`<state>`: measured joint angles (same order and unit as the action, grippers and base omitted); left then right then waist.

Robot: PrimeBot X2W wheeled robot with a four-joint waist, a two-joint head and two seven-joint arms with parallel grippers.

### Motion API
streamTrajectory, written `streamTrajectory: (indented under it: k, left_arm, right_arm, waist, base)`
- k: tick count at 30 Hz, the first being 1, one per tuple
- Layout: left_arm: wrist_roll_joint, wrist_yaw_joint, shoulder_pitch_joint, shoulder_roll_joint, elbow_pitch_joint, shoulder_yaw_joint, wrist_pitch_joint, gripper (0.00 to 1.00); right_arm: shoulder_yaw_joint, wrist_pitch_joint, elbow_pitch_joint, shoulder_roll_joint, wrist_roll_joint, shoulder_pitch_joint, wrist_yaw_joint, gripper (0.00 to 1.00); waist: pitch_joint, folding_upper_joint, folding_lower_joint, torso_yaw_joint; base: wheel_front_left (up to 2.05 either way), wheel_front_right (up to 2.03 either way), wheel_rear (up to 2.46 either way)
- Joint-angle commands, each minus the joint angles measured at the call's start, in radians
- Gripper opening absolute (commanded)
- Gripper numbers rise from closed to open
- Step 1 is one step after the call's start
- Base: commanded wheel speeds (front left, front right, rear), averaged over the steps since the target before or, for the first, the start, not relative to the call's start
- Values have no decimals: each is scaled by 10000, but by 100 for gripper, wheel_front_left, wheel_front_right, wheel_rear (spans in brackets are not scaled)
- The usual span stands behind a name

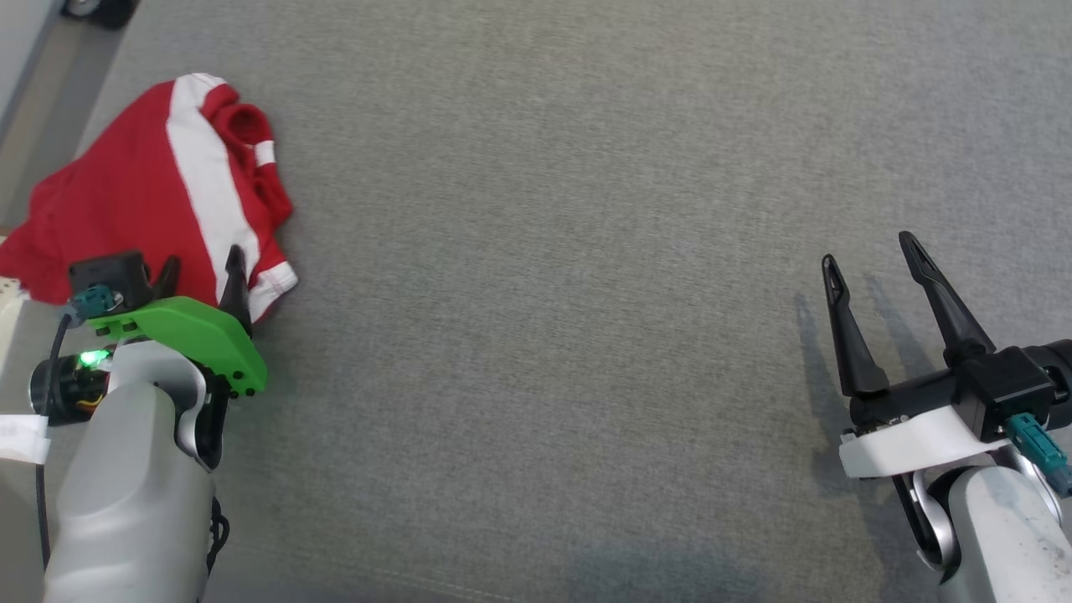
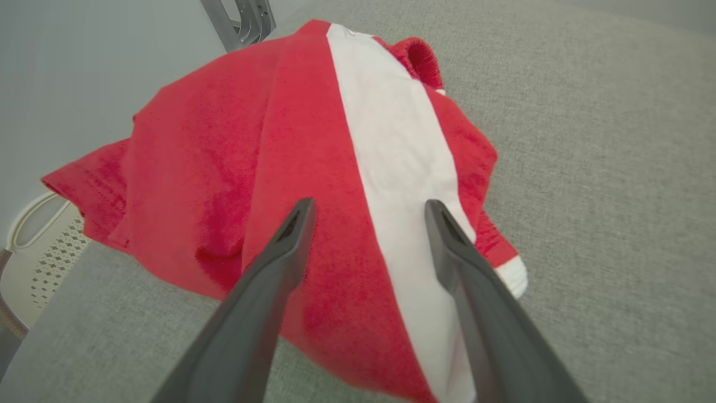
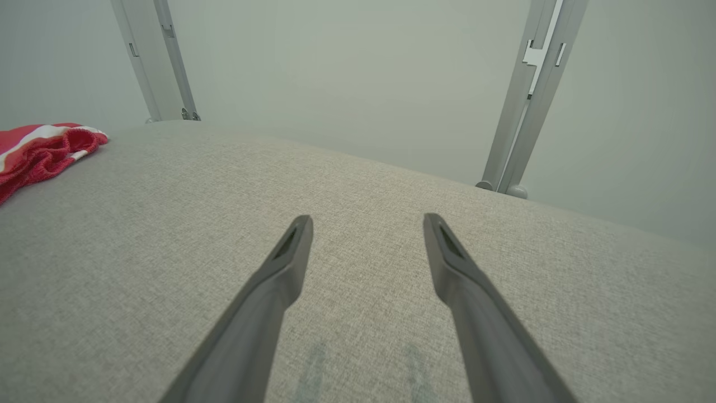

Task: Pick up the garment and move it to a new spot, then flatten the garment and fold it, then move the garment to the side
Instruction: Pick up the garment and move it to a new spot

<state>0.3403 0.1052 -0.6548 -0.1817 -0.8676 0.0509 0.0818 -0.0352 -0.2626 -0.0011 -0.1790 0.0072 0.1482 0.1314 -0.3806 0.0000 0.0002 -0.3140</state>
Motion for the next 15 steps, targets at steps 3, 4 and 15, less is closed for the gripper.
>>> streamTrajectory:
  k: [3, 4, 15]
  left_arm:
    - [108, -73, -521, -154, -1204, -101, -171, 100]
    - [2, -47, -580, -191, -1503, -2, -99, 100]
    - [544, 317, -301, 311, -2318, 536, 1196, 0]
  right_arm:
    - [-108, -30, -50, 26, 117, 201, -12, 100]
    - [-122, -28, -21, 40, 122, 205, -12, 100]
    - [-105, -30, 282, 524, 366, -283, -12, 100]
  waist:
    - [-974, 0, -2, 1313]
    - [-952, 0, -2, 1358]
    - [305, 0, -2, 1412]
  base:
    - [0, 0, 0]
    - [0, 0, 0]
    - [0, 0, 0]
